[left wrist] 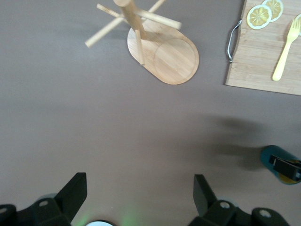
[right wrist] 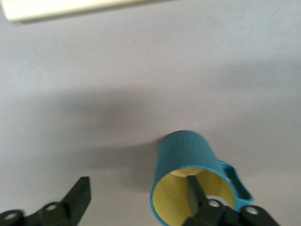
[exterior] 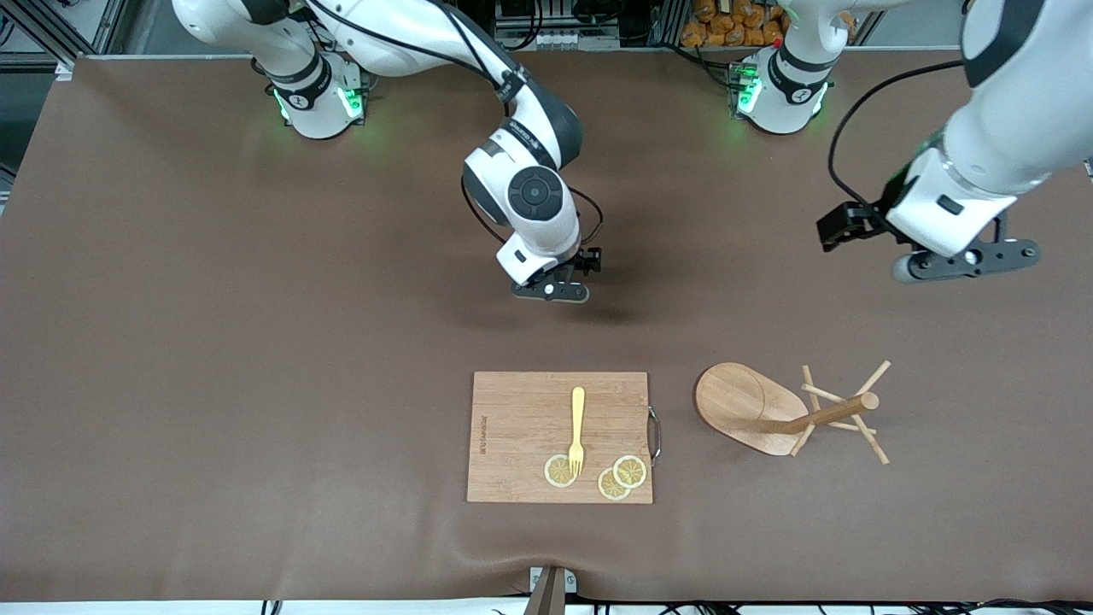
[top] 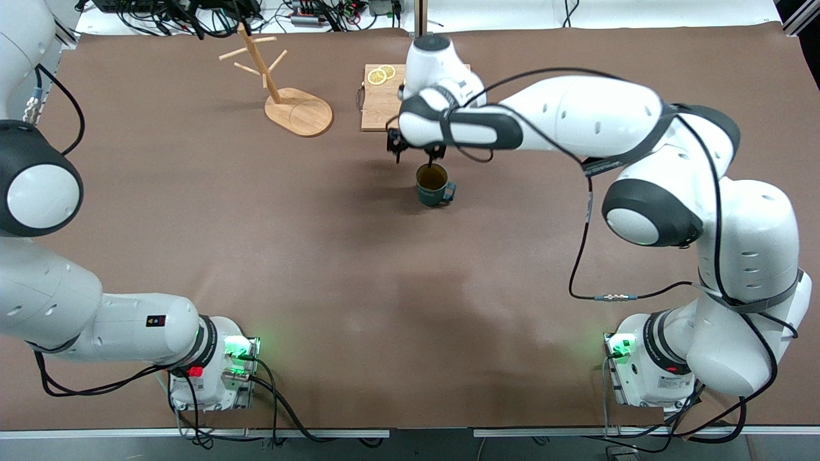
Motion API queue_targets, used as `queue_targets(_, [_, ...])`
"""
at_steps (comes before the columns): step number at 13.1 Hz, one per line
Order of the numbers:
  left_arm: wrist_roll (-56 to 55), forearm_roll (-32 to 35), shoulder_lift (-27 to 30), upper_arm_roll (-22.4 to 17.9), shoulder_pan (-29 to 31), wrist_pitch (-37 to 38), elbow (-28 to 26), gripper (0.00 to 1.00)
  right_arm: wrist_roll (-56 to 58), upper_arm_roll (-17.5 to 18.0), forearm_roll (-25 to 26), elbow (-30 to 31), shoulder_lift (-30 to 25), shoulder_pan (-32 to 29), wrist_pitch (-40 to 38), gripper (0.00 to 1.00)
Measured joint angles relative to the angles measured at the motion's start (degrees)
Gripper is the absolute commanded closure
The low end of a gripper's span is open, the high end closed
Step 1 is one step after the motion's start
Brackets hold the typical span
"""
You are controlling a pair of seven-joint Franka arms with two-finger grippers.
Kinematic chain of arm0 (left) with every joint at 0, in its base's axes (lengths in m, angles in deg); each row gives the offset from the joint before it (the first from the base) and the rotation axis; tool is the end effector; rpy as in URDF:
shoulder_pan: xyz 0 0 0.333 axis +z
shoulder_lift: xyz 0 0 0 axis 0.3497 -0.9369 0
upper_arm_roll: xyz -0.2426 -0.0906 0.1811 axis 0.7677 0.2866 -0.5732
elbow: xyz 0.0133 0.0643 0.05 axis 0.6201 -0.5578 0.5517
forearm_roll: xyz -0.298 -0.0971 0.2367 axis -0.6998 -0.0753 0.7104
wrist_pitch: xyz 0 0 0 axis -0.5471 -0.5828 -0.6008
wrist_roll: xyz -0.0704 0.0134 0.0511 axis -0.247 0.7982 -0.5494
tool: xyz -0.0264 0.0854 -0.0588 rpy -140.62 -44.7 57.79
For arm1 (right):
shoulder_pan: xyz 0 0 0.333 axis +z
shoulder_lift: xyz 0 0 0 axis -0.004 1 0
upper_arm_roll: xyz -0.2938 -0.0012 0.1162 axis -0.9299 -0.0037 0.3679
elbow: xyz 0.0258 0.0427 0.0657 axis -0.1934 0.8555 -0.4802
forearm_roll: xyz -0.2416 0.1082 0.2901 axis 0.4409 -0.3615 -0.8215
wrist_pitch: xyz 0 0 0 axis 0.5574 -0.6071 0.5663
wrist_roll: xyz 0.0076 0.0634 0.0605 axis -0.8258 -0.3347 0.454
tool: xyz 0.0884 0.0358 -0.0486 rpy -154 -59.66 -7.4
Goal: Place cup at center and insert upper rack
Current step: 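Release the mug with the right gripper while the left gripper approaches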
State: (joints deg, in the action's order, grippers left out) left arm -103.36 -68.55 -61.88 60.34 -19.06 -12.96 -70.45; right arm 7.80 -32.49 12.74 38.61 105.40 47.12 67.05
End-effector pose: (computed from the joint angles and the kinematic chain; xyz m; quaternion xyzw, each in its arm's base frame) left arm 0.5620 -0.1539 0.5923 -0.9964 -0.0710 0.0445 0.0085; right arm 0.4868 0.5243 0.3055 -0.9941 0.0554 0.0741 0.0567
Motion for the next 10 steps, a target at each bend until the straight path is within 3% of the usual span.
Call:
queue_targets(5, [-11.2,0.0,-0.1,4.5,-1.3,-0.1,0.0,0.0,7.9,-0.3,0.0,-2.9,-13.2,-10.6,-16.4,0.0])
queue_targets(8, [-20.9,0.0,-2.0,5.1,-5.9,-2.8,-0.1,0.0,16.7,-0.6,0.2,-3.0,-21.6,-21.4,-24.7,0.0])
queue_targets(10, [-26.6,0.0,-4.0,5.1,-9.4,-7.5,0.1,0.0,25.4,-0.8,3.0,-2.8,-25.5,-28.7,-28.9,0.0])
